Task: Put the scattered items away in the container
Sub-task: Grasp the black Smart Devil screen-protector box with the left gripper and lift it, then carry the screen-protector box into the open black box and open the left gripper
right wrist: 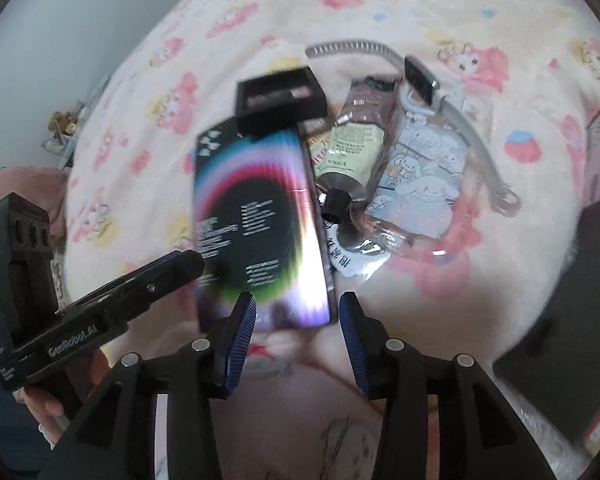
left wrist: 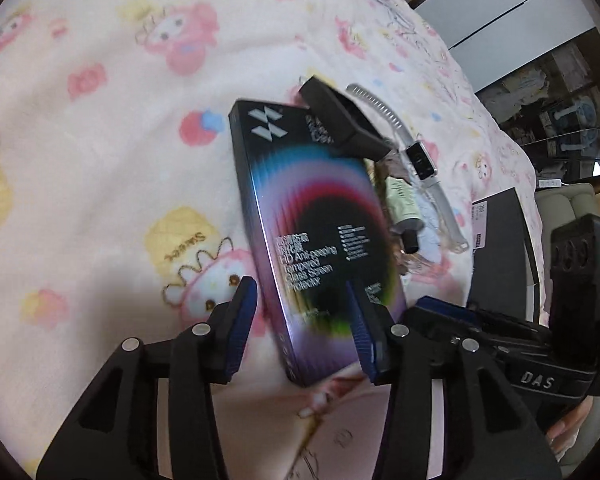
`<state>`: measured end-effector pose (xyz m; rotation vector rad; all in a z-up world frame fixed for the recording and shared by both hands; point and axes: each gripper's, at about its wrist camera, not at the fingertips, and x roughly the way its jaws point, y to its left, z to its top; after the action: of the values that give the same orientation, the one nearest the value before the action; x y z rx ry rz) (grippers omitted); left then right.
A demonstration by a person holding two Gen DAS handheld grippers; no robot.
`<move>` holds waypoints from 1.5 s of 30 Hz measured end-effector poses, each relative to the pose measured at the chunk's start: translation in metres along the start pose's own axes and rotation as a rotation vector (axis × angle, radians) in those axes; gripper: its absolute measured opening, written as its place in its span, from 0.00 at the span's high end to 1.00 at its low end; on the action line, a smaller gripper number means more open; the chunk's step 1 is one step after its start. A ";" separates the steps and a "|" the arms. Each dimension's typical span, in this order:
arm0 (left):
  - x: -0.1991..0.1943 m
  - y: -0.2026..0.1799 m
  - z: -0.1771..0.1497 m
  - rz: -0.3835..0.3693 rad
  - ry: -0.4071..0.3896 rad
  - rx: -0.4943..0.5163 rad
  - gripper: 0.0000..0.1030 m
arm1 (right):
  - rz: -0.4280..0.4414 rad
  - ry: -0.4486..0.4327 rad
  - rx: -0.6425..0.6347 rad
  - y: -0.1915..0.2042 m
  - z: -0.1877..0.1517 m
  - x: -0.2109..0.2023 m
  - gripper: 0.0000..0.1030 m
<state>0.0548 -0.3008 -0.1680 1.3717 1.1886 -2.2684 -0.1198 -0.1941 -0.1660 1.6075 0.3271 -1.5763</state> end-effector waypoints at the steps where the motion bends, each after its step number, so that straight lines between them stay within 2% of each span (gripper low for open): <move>1: 0.004 0.002 0.002 -0.012 0.000 -0.003 0.51 | 0.007 0.019 0.003 -0.002 0.004 0.007 0.62; 4: 0.019 0.011 0.009 -0.046 0.009 -0.023 0.48 | 0.050 0.093 0.004 -0.004 0.018 0.028 0.57; 6: 0.030 0.016 0.013 -0.077 0.030 -0.039 0.42 | 0.080 0.139 -0.017 -0.004 0.028 0.039 0.54; 10: 0.037 0.019 0.018 -0.111 0.040 -0.052 0.45 | 0.165 0.179 0.008 -0.013 0.042 0.054 0.52; 13: 0.030 0.017 0.018 -0.113 0.044 -0.025 0.48 | 0.191 0.172 -0.017 -0.011 0.040 0.053 0.52; 16: 0.008 0.015 0.018 -0.128 0.014 -0.019 0.52 | 0.226 0.110 -0.014 -0.006 0.033 0.039 0.53; 21: -0.040 0.008 0.017 -0.151 -0.067 -0.018 0.51 | 0.313 -0.013 0.011 0.014 0.019 0.002 0.53; 28: -0.088 -0.030 0.009 -0.200 -0.112 0.082 0.52 | 0.334 -0.162 -0.010 0.034 -0.017 -0.062 0.56; 35: -0.084 -0.094 -0.008 -0.248 -0.080 0.195 0.52 | 0.337 -0.269 0.065 -0.006 -0.064 -0.115 0.56; 45: -0.042 -0.222 -0.047 -0.299 0.008 0.383 0.52 | 0.279 -0.413 0.198 -0.092 -0.138 -0.188 0.56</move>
<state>-0.0183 -0.1318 -0.0285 1.4024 1.0581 -2.8211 -0.1208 0.0270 -0.0478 1.3540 -0.2702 -1.7075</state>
